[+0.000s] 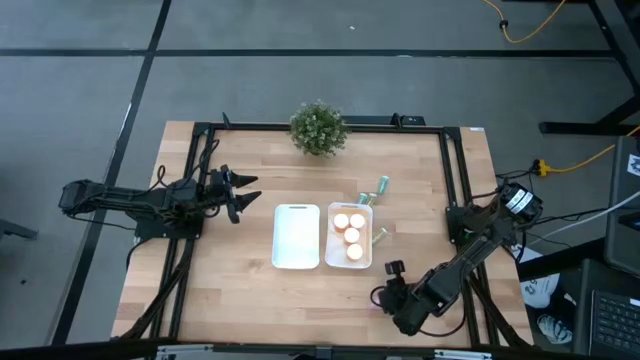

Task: Pick and place medicine bottles into bin by pill shape (circle, oval)
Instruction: Put the pink tablet bottle into the left white bin

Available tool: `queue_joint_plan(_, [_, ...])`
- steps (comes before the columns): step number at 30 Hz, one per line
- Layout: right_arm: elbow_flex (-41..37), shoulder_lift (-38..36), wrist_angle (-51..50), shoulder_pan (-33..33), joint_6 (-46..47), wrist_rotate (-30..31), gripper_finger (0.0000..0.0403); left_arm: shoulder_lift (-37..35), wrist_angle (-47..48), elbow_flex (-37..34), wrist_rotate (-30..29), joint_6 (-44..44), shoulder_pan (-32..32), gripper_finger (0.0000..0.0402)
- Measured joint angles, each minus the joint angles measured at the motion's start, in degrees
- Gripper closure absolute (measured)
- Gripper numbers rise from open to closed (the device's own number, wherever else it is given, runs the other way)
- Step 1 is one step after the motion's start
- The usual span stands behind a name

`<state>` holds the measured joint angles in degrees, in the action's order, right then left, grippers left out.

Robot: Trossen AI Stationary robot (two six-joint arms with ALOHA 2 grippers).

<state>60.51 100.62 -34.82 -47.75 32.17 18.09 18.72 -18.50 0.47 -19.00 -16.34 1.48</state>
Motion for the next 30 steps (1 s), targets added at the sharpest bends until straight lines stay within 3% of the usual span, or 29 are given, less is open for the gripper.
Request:
queue_joint_plan(5, [8.7, 0.0, -15.6, 0.3, -1.4, -0.2, 0.0299, 0.0, 0.0, 0.0, 0.0, 0.0, 0.0, 0.0147])
queue_joint_plan(9, [13.8, 0.0, -21.6, 2.0, 1.4, -6.0, 0.0298, 0.0, 0.0, 0.0, 0.0, 0.0, 0.0, 0.0147])
queue_joint_plan(14, [14.6, 0.1, -22.5, 5.0, 7.4, -9.5, 0.0299, 0.0, 0.0, 0.0, 0.0, 0.0, 0.0, 0.0147])
queue_joint_plan(21, [14.4, 0.5, -23.0, 9.0, 9.1, -11.1, 0.0300, 0.0, 0.0, 0.0, 0.0, 0.0, 0.0, 0.0147])
queue_joint_plan(30, [14.4, 5.0, -26.0, 10.9, 20.5, -26.5, 0.0300, 0.0, 0.0, 0.0, 0.0, 0.0, 0.0, 0.0147])
